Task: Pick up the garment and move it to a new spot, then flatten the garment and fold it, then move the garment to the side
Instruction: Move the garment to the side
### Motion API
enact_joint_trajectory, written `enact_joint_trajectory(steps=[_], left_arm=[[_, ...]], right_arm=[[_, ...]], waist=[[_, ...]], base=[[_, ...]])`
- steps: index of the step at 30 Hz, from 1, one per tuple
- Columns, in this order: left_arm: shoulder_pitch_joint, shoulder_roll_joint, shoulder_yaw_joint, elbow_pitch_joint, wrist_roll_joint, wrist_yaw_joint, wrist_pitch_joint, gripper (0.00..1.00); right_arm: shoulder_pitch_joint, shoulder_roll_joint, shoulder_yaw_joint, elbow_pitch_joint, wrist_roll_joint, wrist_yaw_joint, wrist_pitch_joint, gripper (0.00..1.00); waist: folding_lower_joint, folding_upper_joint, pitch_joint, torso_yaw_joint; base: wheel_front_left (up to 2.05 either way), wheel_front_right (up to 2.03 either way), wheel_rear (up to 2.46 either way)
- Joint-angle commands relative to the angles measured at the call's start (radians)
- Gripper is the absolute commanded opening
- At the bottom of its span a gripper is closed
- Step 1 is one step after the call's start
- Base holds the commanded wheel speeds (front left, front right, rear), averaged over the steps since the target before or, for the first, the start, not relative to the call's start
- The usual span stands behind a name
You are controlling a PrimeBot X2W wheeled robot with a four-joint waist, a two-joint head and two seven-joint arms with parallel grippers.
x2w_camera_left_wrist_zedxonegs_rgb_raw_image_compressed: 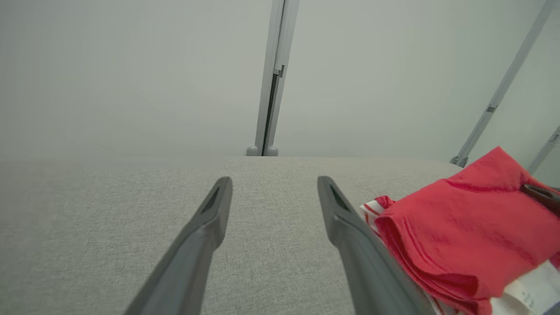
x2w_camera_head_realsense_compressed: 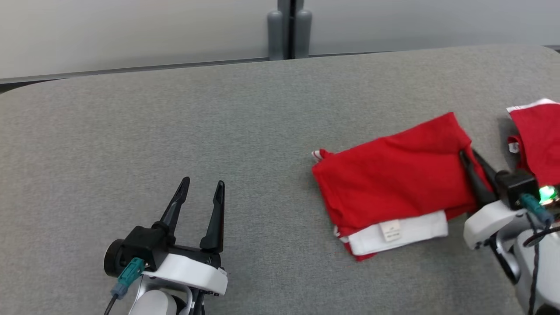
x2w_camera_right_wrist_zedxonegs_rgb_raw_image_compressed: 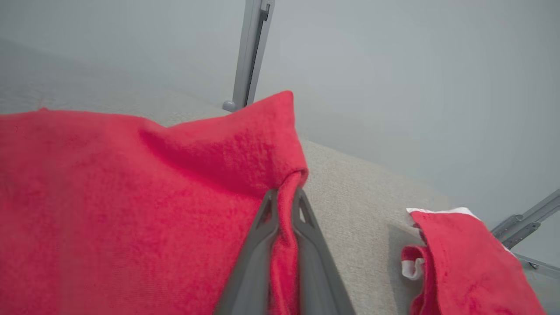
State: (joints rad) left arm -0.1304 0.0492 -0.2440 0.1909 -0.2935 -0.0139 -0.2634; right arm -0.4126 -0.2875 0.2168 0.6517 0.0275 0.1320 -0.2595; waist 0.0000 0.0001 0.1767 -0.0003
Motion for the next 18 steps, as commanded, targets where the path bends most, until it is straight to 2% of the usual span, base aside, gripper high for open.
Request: enact_joint_trajectory(steps=[1, 7, 10, 18], left_arm=[[-0.023, 0.004, -0.003, -0.005, 0.011, -0.007, -0.001, 1.0], [-0.074, 0.004, 0.0, -0.001, 0.064, -0.03, -0.001, 1.0], [-0.109, 0.004, 0.006, 0.001, 0.091, -0.045, -0.001, 1.0], [-0.189, 0.004, 0.005, 0.007, 0.148, -0.079, -0.001, 1.0]], right_arm=[[-0.038, -0.034, 0.007, -0.017, -0.01, -0.002, -0.007, 0.0], [-0.18, -0.169, 0.043, -0.052, -0.011, -0.002, -0.007, 0.0], [-0.249, -0.23, 0.03, -0.048, 0.005, -0.002, -0.008, 0.0], [-0.354, -0.336, -0.021, 0.027, 0.023, -0.002, -0.006, 0.0]], waist=[[0.0, -0.0001, 0.03, -0.054], [0.0, -0.0001, 0.129, -0.146], [0.0, -0.0001, 0.181, -0.181], [0.0, -0.0001, 0.296, -0.233]], base=[[0.0, 0.0, 0.0], [0.0, 0.0, 0.0], [0.0, 0.0, 0.0], [0.0, 0.0, 0.0]])
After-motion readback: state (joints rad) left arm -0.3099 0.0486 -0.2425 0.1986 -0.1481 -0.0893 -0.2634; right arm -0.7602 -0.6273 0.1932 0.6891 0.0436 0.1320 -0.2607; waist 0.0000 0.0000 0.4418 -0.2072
